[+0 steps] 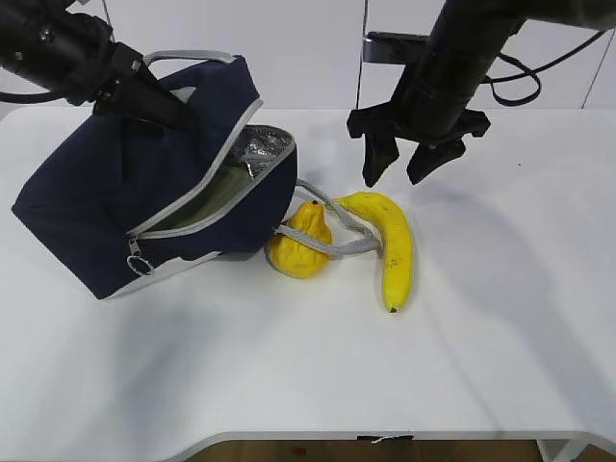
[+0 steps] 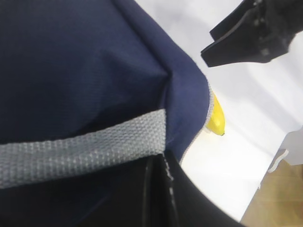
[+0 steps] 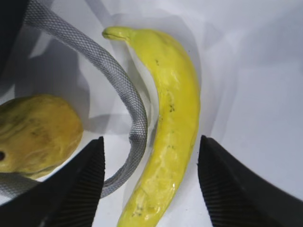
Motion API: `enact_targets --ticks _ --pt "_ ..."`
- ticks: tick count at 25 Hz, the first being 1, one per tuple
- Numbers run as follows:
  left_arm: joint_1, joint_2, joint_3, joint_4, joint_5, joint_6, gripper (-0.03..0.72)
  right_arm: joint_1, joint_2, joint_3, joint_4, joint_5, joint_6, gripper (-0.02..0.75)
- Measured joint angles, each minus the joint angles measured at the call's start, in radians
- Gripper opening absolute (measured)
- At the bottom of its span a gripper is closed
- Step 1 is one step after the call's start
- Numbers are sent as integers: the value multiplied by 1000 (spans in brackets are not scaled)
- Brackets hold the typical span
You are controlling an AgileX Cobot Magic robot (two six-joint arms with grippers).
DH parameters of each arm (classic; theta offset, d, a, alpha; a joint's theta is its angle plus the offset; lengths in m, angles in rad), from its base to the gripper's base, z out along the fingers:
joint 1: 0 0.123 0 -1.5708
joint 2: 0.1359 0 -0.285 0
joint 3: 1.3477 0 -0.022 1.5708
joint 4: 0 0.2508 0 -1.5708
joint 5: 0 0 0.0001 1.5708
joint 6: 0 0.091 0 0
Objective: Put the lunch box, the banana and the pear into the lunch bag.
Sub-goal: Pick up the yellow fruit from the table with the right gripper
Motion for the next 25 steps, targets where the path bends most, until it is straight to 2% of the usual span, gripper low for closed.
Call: enact_targets --ticks 25 --pt "0 0 0 -2 -5 0 -7 7 138 -8 -113 -12 55 494"
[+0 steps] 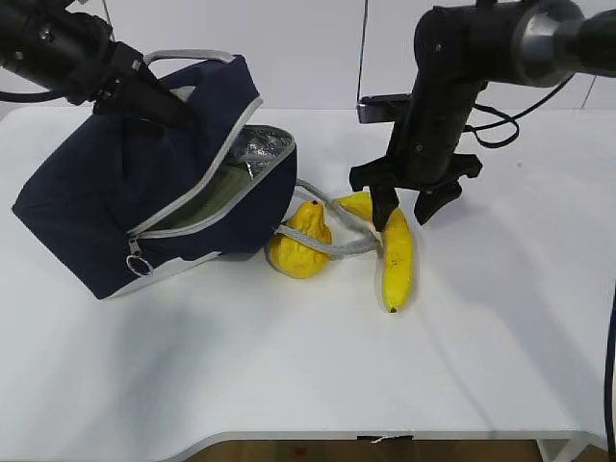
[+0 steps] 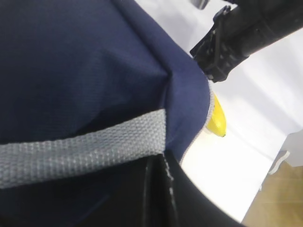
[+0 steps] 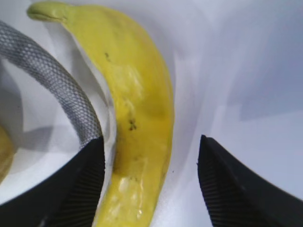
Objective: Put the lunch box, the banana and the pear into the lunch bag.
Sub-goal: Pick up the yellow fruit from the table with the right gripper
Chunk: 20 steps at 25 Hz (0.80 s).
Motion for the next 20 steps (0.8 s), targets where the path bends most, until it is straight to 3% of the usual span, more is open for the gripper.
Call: enact_targets --ticks 10,16,20 --pt "0 0 0 0 -3 0 -7 0 33 0 8 0 6 484" --pt "0 0 0 2 -6 0 -7 0 33 0 8 2 9 326" --pt "0 0 0 2 -7 0 -7 0 34 -16 4 33 11 276"
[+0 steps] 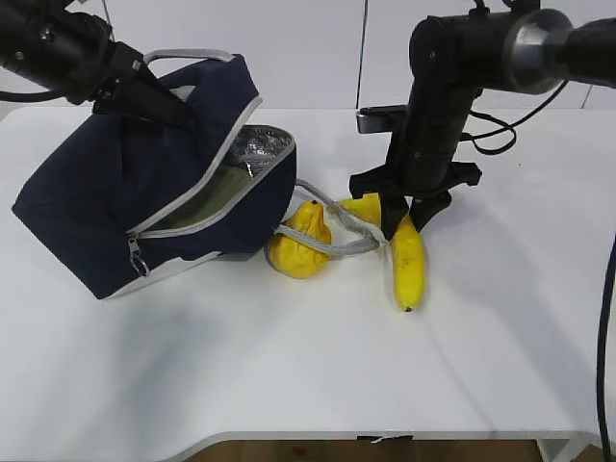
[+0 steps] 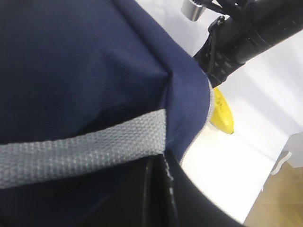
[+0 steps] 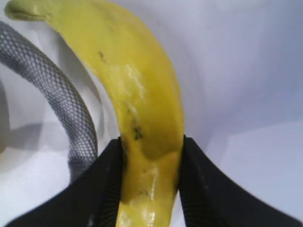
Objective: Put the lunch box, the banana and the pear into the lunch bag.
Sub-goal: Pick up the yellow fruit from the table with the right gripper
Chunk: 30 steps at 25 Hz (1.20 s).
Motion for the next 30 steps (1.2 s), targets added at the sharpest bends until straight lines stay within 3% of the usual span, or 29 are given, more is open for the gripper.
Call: enact_targets --ticks 10,19,30 --pt "0 0 0 0 -14 0 -7 0 2 -189 18 76 0 270" --pt "0 0 0 0 -44 -6 -7 0 2 -245 376 85 0 270" --pt "0 0 0 -13 -97 -41 -7 2 6 -276 534 91 -4 270"
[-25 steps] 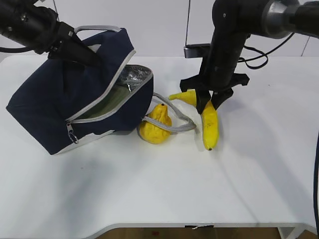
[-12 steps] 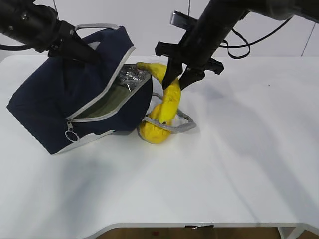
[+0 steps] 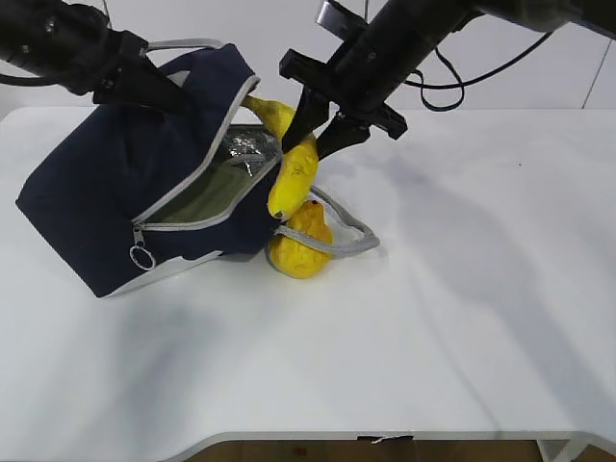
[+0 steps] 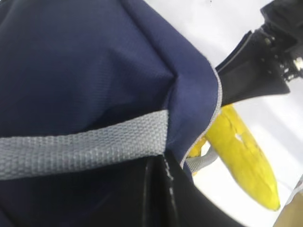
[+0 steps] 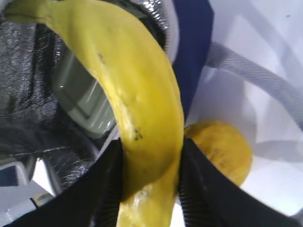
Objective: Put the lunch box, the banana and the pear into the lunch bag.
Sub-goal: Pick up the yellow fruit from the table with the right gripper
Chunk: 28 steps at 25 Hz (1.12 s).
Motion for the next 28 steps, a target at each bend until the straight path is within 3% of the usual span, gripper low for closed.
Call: enact_targets --ticks 12,21,28 --pt "0 0 0 -55 2 -3 -7 13 36 -2 106 -197 -95 270" --pt "0 0 0 -70 7 -3 -7 72 75 -2 148 -332 -106 270" --pt "0 0 0 -70 12 -3 -7 82 110 -2 206 -370 -108 302"
